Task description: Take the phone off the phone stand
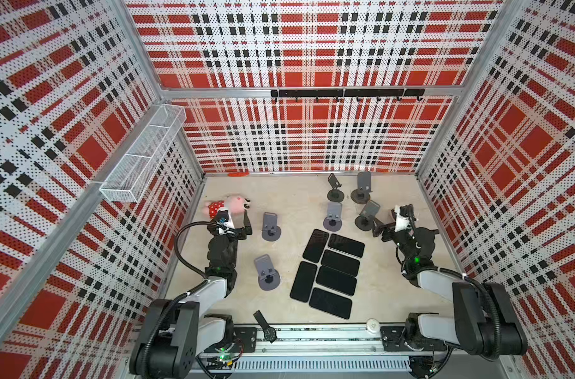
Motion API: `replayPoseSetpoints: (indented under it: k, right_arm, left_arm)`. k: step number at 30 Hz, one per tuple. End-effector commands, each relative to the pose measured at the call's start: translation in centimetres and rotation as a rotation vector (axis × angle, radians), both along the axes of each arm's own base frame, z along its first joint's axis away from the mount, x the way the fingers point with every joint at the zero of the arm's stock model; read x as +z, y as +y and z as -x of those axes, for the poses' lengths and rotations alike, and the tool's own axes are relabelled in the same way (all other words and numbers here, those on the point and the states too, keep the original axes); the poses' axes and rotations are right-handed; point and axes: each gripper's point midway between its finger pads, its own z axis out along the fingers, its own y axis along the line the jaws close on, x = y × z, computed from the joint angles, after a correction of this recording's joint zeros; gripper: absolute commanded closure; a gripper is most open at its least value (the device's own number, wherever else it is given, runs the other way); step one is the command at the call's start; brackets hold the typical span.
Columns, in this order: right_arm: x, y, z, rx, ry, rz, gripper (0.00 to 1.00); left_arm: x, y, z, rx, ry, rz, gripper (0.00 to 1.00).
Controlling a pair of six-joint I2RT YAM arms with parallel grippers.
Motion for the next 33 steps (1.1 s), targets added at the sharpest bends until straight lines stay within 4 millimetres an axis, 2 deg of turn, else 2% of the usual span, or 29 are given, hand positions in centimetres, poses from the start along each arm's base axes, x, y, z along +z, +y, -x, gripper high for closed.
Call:
replayPoseSetpoints:
  k: [1,4,7,11,33]
  right_arm:
    - [2.0,1.5,2.8,0.039,-0.153,0.023,0.00]
    - [2.6,-0.4,4.1,-0.071,-0.223,0.062,0.00]
    - [0.9,-1.5,3.8,-0.129,-0.139,0.146,0.00]
    - [0.5,-2.7,4.2,-0.191,-0.141,0.158,0.00]
    - [-2.6,-5.6,1.6,-0.276,-0.026,0.067,0.00]
  left_arm:
    - [0.1,0.1,0.4,-0.008,-0.007,0.007,0.02]
    - [-0.4,0.2,0.5,-0.004,0.005,0.006,0.02]
    - [-0.7,0.2,0.3,-0.007,0.015,0.005,0.02]
    - [-1.4,0.2,0.0,-0.006,0.036,0.003,0.02]
    - [-2.6,0.5,-0.1,-0.010,0.048,0.019,0.02]
